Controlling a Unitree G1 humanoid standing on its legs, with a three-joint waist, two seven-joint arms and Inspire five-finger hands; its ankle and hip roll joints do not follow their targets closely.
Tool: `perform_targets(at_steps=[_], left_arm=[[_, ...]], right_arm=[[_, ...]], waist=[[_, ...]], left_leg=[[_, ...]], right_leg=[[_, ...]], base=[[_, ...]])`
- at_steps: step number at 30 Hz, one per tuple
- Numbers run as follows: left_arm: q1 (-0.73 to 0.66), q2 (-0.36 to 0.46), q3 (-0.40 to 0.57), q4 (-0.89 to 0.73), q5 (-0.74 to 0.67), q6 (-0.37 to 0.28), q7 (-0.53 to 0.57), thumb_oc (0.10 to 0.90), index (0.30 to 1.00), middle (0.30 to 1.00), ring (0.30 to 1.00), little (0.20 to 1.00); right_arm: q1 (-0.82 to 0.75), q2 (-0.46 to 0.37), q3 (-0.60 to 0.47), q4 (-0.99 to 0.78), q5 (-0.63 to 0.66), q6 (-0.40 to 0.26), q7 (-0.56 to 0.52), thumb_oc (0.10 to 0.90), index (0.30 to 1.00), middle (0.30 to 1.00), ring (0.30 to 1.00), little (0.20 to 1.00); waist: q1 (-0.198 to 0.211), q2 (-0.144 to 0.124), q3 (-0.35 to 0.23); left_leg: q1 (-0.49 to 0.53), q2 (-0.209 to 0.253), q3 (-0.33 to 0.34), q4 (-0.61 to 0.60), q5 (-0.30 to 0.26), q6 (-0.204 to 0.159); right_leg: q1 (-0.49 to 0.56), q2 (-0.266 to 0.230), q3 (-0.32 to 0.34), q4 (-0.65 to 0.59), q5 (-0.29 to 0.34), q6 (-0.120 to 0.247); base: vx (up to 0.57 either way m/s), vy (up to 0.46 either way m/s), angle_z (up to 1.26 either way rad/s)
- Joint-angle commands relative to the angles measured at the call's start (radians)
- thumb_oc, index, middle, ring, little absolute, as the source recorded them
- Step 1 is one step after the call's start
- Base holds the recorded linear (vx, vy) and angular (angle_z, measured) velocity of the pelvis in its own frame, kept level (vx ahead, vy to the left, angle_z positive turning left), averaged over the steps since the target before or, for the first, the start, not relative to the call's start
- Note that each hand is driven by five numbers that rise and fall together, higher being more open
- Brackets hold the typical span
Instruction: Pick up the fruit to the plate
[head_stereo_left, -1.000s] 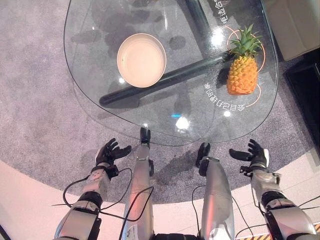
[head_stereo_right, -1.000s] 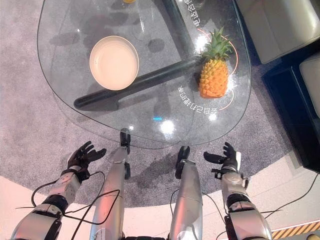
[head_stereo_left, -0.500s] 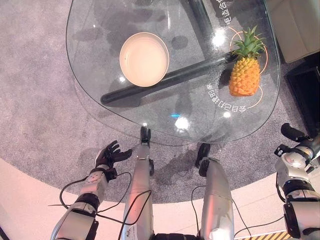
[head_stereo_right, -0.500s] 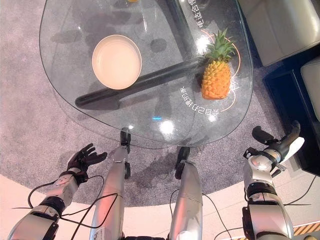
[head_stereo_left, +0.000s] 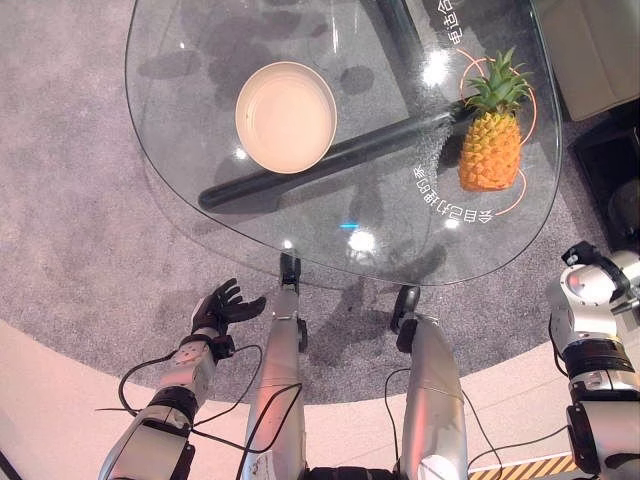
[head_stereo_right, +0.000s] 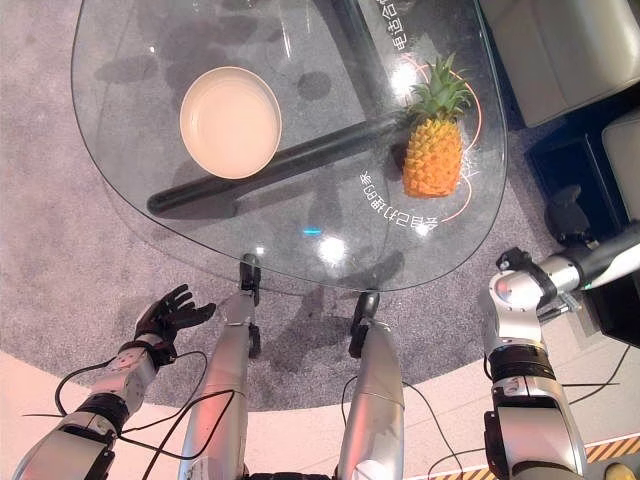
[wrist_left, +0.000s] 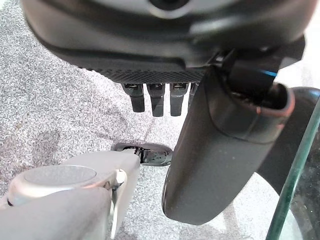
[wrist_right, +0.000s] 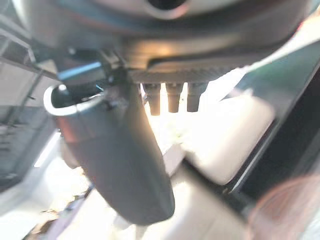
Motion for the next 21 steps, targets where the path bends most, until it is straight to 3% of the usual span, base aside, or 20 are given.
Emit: perform_targets(at_steps=[1,11,21], left_arm=[[0.067,0.014,0.023,0.023,-0.019,-0.029,0.013,0.800,0.900,0.900,0.900,0.900],[0.088,-0.026,0.038,0.013,0.008,-0.038,0.019,0.800,0.900,0.900,0.900,0.900],[0.101,-0.051,0.038,0.005,0.021,-0.047,0.021,0.800,0.900,0.900,0.900,0.900]], right_arm=[[0.017,-0.063,-0.026,-0.125,-0.109,-0.026,0.014,0.800,0.900,0.900,0.900,0.900],[-0.008,0.014,0.068,-0.342,-0.173,0.070,0.152,0.800,0.900,0.900,0.900,0.900],[-0.005,0.053,0.112,-0.382,-0.192,0.110,0.190,0.800,0.900,0.900,0.900,0.900]], waist=[[-0.007,-0.019,-0.020],[-0.007,-0.012,-0.020],[-0.004,-0.003,-0.020]], left_leg=[[0.014,0.012,0.038,0.203,-0.197,0.021],[0.022,0.008,0.049,0.186,-0.185,0.021],[0.028,0.007,0.057,0.178,-0.180,0.022]], right_leg=[[0.006,-0.001,0.020,-0.214,0.210,0.026],[0.007,-0.002,0.020,-0.221,0.207,0.020],[0.009,-0.006,0.019,-0.223,0.206,0.016]], base=[[0.00,0.039,-0.02],[0.00,0.004,0.00],[0.00,0.000,0.00]])
